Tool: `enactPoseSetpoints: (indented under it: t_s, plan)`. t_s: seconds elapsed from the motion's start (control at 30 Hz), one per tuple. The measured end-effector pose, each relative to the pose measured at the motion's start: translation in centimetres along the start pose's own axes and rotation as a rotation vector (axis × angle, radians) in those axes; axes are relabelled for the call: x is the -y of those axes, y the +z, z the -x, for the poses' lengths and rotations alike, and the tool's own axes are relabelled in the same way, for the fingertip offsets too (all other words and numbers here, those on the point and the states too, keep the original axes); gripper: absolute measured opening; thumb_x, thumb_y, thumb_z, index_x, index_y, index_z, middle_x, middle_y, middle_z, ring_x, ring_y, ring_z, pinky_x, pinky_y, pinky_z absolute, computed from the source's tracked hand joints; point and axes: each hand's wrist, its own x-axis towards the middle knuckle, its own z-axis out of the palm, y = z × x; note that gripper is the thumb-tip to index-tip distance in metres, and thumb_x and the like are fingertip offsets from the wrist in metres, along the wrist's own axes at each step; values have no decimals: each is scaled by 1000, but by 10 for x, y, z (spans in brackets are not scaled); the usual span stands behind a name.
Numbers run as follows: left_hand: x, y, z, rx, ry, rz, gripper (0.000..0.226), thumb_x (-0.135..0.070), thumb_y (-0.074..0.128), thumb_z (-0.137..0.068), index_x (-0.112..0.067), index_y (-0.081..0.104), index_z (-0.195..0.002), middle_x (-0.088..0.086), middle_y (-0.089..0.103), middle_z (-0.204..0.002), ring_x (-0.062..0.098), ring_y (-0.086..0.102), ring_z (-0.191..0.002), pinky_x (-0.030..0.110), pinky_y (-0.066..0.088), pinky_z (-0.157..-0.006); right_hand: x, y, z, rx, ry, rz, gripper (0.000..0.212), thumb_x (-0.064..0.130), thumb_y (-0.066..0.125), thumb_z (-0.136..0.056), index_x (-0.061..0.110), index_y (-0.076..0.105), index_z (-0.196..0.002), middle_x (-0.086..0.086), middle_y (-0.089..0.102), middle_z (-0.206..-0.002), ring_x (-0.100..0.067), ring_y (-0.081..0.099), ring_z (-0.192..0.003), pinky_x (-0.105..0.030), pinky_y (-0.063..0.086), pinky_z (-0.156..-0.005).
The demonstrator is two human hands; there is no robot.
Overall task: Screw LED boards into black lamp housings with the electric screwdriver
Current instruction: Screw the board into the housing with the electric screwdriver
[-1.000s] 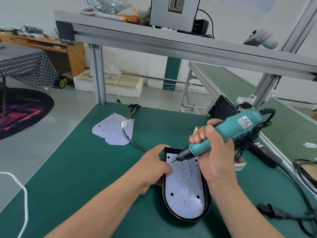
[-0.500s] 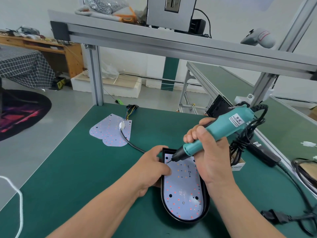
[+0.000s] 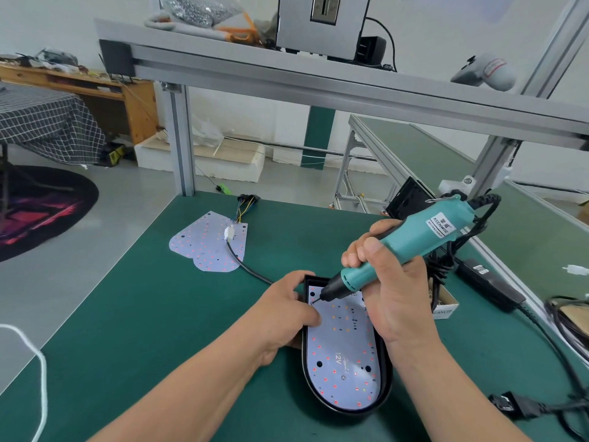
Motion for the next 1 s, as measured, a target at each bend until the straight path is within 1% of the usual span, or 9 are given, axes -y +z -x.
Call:
enactPoseSetpoints:
  t_s: [0.17,0.27,0.4,0.5,0.6,0.7,0.8,0.9,1.0]
  plan:
    - [1,0,-1,2,-1,-2,54,16,59,-88,-25,65,-124,6,77,-89,22,73,-73,27,56,-56,0,3,-2,58,25,47,19,2,62,-97,19,58,-106,-2,52,-75,-25,54,-69,-41,51,-76]
    - [2,0,-2,-8,3,-14,55,15,59,-87,-26,65,-123,9,76,-93,24,72,-77,30,58,-60,0,7,-5,64,46,45,17,9,68,-92,18,57,-102,-5,47,-74,-25,51,-65,-43,54,-83]
    - [4,-1,-1,-14,10,-47,55,14,59,-86,-26,66,-123,15,77,-99,25,72,-81,34,59,-68,2,7,-8,119,69,31,20,-1,61,-91,17,56,-95,-9,42,-72,-28,45,-63,-46,53,-86]
    - [4,-1,-1,3,5,-37,55,13,59,-87,-26,64,-126,19,77,-104,26,74,-82,35,60,-66,5,5,-6,146,75,35,20,-5,58,-89,12,55,-100,-9,48,-71,-28,49,-65,-48,53,-88]
    - [5,-2,-1,6,3,-31,54,13,59,-88,-28,65,-122,17,78,-101,27,76,-83,38,63,-66,11,6,-4,112,38,-11,21,8,67,-87,12,56,-105,-8,49,-76,-28,51,-69,-47,53,-87]
    - [7,-1,0,1,2,-35,51,11,59,-89,-28,66,-122,14,80,-100,28,79,-85,40,65,-70,25,-2,-6,102,-25,-56,19,12,64,-93,14,58,-111,-6,50,-78,-26,53,-74,-45,54,-84]
    - [7,-1,-1,-42,12,-63,40,0,60,-93,-30,66,-119,0,78,-83,21,76,-76,33,59,-65,41,-19,-12,-17,-44,-39,10,15,62,-97,19,64,-106,-5,57,-83,-23,58,-72,-38,55,-68]
    - [8,0,-4,-99,12,-86,26,-12,59,-98,-31,68,-114,1,72,-85,23,69,-78,37,54,-75,54,-43,-18,-219,8,42,8,14,63,-97,19,69,-96,-6,64,-86,-21,59,-63,-29,49,-52]
    - [8,-1,-4,-110,13,-90,30,-9,56,-99,-30,72,-113,-3,73,-84,20,69,-77,31,54,-72,61,-70,-23,-348,72,171,3,13,64,-100,15,66,-100,-8,66,-88,-19,59,-61,-27,48,-47]
